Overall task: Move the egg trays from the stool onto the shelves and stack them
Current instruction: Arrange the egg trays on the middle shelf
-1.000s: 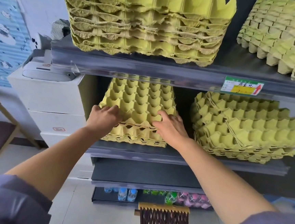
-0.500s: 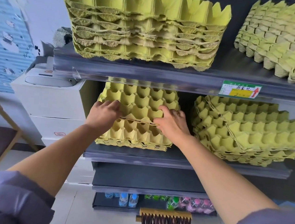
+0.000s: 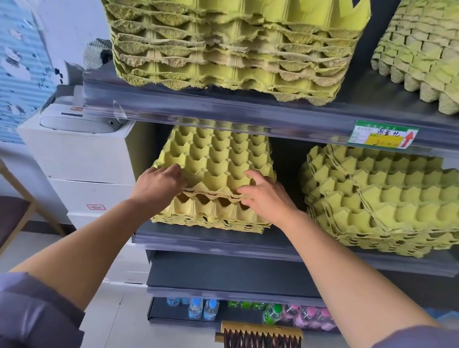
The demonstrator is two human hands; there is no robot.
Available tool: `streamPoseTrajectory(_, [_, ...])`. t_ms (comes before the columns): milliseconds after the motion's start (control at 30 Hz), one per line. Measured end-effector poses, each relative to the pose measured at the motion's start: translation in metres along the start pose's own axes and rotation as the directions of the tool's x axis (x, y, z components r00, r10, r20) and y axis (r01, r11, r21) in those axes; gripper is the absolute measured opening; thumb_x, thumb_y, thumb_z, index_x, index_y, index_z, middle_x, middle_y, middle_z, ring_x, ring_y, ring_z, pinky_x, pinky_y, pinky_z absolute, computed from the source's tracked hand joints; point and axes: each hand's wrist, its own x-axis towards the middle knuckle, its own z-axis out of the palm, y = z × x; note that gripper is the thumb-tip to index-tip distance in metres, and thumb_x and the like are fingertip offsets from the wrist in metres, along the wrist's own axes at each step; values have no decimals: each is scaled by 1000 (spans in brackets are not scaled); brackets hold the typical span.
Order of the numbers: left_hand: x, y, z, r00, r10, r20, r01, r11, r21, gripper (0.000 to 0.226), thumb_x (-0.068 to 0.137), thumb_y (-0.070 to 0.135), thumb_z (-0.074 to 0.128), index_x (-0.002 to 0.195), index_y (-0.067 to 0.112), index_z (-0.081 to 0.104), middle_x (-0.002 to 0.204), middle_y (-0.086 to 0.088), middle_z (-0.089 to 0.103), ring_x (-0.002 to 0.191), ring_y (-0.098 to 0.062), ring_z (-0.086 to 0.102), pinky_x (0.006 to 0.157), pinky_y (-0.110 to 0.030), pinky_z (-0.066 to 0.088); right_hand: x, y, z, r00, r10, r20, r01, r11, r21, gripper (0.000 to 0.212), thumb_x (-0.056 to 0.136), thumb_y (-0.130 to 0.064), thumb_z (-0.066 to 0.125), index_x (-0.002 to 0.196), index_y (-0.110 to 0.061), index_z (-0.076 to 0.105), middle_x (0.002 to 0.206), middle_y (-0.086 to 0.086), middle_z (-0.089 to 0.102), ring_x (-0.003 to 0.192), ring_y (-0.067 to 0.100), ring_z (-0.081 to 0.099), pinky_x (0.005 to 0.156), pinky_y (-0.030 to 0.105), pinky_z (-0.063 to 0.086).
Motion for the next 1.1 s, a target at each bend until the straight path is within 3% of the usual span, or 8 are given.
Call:
streamPoseTrajectory(133, [-3,-7,2,998,-31,51,30,1000,1,23,91,14,54,108,23,66,112,-2,53,101,-22,58,82,-33,46,1,-12,6,1000,-4,-19,4,1000,-15,29,94,-26,58,123,-26,63,155,3,25,130,31,42,110,54,30])
streamPoseTrajectory(233, [-7,-5,6,997,-54,61,56,998,-36,24,94,21,52,115,26,63,114,-1,51,104,-21,56,85,-31,44,0,-14,8,999,-14,-49,11,998,-60,23,94,-27,58,114,-24,67,154,4,27,127,31,45,106,53,34])
streamPoseTrajectory(567, [-14,2,-12,996,-81,-44,77,993,-89,21,91,20,56,109,19,68,107,-5,56,102,-26,58,83,-34,42,-22,-23,-1,989,2,-145,-17,995,-102,16,93,-29,58,103,-23,69,150,5,31,121,33,47,100,50,34])
streamPoseTrajectory(700, [-16,14,-28,990,-143,-7,142,985,-95,33,90,30,57,123,26,59,123,-3,53,120,-25,46,99,-37,34,-40,-26,-12,987,14,-160,-33,992,-120,17,93,-28,57,105,-22,68,149,7,32,122,33,45,103,50,31])
streamPoseTrajectory(800, [-25,34,-38,955,-295,-29,281,932,-226,49,88,28,59,135,26,47,137,-7,41,128,-32,34,106,-41,27,-54,-26,-15,984,50,-170,-70,991,-116,16,94,-27,56,103,-23,67,147,8,34,120,34,45,100,47,32])
streamPoseTrajectory(900, [-36,61,-38,880,-474,-25,416,796,-441,63,86,27,61,143,21,34,143,-15,31,132,-35,27,107,-43,25,-67,-32,-17,974,108,-201,-127,988,-85,18,94,-29,54,106,-22,65,141,8,37,115,32,46,96,43,35])
streamPoseTrajectory(967, [-41,77,-34,836,-541,91,472,624,-623,71,88,29,60,147,17,23,146,-19,27,134,-35,26,109,-41,22,-73,-42,-16,965,147,-219,-166,983,-75,17,94,-30,54,105,-22,64,133,8,41,108,32,48,91,40,38])
streamPoseTrajectory(1100, [-48,103,-38,790,-430,438,482,-7,-876,67,94,41,49,148,15,18,145,-11,37,127,-33,43,104,-43,38,-76,-72,-18,949,233,-213,-241,970,-12,22,90,-29,56,112,-29,59,131,8,40,111,32,46,84,39,34])
